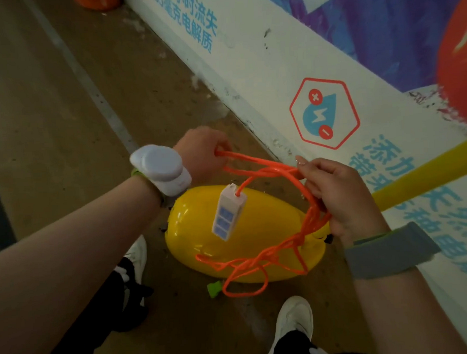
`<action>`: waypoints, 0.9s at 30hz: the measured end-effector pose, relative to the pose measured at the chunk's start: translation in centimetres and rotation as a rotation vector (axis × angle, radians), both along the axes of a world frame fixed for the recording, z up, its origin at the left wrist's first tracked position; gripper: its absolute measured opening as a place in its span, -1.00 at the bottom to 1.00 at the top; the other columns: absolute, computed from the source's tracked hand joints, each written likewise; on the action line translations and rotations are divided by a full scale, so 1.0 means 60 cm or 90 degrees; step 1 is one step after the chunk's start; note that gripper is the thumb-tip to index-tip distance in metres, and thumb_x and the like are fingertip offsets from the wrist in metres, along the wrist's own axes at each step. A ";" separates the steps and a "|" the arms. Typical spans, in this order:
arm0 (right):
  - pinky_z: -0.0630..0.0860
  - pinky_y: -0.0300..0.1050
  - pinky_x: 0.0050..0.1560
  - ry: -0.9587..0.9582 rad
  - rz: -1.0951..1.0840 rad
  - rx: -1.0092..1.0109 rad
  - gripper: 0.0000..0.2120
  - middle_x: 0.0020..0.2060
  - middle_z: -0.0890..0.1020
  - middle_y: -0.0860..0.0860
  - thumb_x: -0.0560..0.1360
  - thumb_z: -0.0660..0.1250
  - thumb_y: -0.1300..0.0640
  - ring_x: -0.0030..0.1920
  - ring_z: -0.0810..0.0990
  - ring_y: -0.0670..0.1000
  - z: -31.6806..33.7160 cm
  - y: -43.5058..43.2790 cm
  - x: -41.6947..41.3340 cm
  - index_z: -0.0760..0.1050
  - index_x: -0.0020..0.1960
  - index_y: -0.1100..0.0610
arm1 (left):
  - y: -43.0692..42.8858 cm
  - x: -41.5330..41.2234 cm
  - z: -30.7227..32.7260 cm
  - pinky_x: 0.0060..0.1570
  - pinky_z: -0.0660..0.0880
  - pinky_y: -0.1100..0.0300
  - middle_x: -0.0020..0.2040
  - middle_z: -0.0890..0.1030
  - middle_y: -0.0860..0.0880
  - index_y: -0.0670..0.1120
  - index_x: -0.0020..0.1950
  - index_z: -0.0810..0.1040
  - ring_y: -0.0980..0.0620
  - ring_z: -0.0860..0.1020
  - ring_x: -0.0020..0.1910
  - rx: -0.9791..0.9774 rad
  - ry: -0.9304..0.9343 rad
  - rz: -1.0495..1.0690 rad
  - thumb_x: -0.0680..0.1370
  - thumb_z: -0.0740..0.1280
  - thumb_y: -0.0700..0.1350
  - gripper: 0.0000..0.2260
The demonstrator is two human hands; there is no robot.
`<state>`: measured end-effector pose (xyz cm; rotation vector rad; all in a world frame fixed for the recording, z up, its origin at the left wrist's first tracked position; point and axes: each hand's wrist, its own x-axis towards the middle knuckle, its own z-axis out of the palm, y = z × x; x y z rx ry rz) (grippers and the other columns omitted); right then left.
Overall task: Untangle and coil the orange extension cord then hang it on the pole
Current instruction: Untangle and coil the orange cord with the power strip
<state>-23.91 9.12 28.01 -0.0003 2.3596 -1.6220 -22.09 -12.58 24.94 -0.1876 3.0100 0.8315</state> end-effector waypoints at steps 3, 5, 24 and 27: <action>0.24 -0.17 -0.40 -0.012 0.037 0.016 -0.68 -0.62 0.28 -0.11 0.51 0.33 0.02 -0.53 0.24 -0.12 0.001 0.005 0.002 0.56 -0.13 0.31 | 0.008 0.003 0.002 0.01 0.42 0.17 0.02 0.63 -0.09 -0.11 0.07 0.64 -0.07 0.56 0.03 0.021 -0.036 -0.016 0.53 0.28 -0.17 -0.81; 0.25 -0.19 -0.41 -0.033 0.044 0.020 -0.68 -0.59 0.28 -0.09 0.53 0.30 0.02 -0.51 0.24 -0.12 -0.003 0.006 0.005 0.55 -0.11 0.31 | 0.009 0.002 -0.007 0.20 0.37 0.10 0.25 0.50 -0.15 -0.15 0.14 0.58 -0.15 0.43 0.28 -0.037 -0.032 -0.015 0.55 0.25 -0.18 -0.79; 0.38 -0.23 -0.37 0.038 -0.137 -0.025 -0.71 -0.57 0.47 -0.10 0.49 0.38 0.03 -0.48 0.43 -0.13 0.007 0.027 -0.012 0.58 -0.39 0.07 | -0.004 0.004 0.018 -0.17 0.58 0.24 -0.16 0.71 -0.10 -0.18 -0.05 0.57 0.08 0.66 -0.29 0.412 -0.376 -0.048 0.61 0.24 -0.03 -0.76; 0.40 -0.19 -0.33 0.066 -0.139 -0.005 -0.68 -0.56 0.47 -0.07 0.48 0.39 0.00 -0.42 0.42 -0.08 0.007 0.024 -0.012 0.58 -0.43 0.06 | -0.004 0.003 0.016 -0.09 0.59 0.18 -0.16 0.71 -0.03 -0.15 0.01 0.58 0.08 0.66 -0.23 0.329 -0.415 -0.030 0.59 0.27 -0.03 -0.80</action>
